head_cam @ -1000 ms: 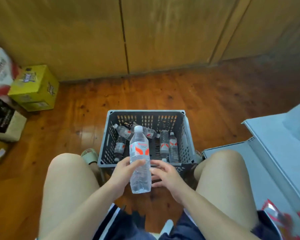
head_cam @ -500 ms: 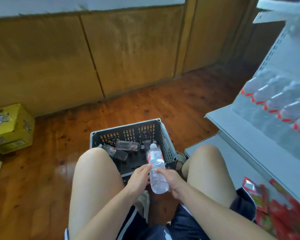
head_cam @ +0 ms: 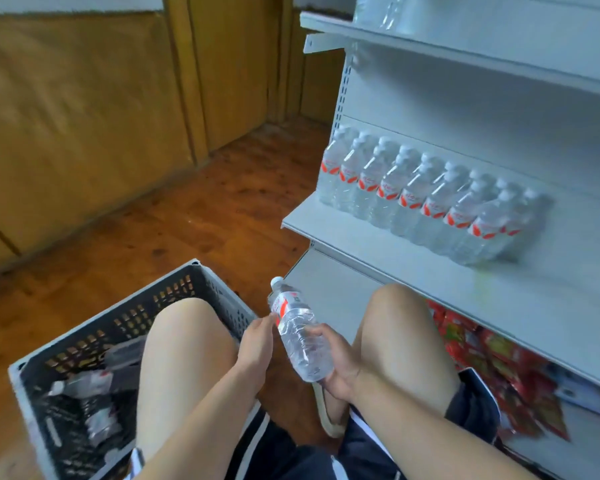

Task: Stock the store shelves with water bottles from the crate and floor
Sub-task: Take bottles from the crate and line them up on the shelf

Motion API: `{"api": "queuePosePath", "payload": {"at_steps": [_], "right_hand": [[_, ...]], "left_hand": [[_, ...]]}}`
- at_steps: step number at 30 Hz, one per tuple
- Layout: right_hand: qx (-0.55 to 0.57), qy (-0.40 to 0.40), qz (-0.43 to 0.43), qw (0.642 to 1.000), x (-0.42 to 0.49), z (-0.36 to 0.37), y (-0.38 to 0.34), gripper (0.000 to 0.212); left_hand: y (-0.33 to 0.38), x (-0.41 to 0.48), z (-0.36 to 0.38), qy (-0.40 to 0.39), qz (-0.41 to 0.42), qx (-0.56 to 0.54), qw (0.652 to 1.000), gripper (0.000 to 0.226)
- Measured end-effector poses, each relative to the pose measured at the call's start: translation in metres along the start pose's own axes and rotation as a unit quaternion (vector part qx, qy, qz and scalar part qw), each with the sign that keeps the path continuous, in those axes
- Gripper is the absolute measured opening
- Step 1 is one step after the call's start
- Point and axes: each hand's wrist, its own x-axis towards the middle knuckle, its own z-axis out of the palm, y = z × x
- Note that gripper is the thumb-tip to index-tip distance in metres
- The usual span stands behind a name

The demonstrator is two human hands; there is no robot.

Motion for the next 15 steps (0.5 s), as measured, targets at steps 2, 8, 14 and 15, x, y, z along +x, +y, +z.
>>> {"api": "queuePosePath", "payload": {"at_steps": [2,8,14,15], "right_hand": [[0.043,-0.004,-0.001,0.999,-0.009,-0.008,-0.003,0.047],[0.142,-0.021,-0.052,0.988,-0.034,-0.048,-0.01,0.05],[0.031,0.089,-0.109,0.99,-0.063,-0.096,-0.014,0.048],[0.015,0.108,-0.115,0.987,-0.069,-0.103,-0.014,0.047]], "left_hand": [[0.011,-0.003,0.014,-0.049,-0.013,-0.051,0.997,0.033],[0.027,-0.013,0.056,-0.133,0.056,-0.099,0.985,0.037],[0.035,-0.014,0.101,-0.168,0.125,-0.058,0.976,0.043],[0.035,-0.015,0.11,-0.174,0.128,-0.045,0.975,0.046]]}}
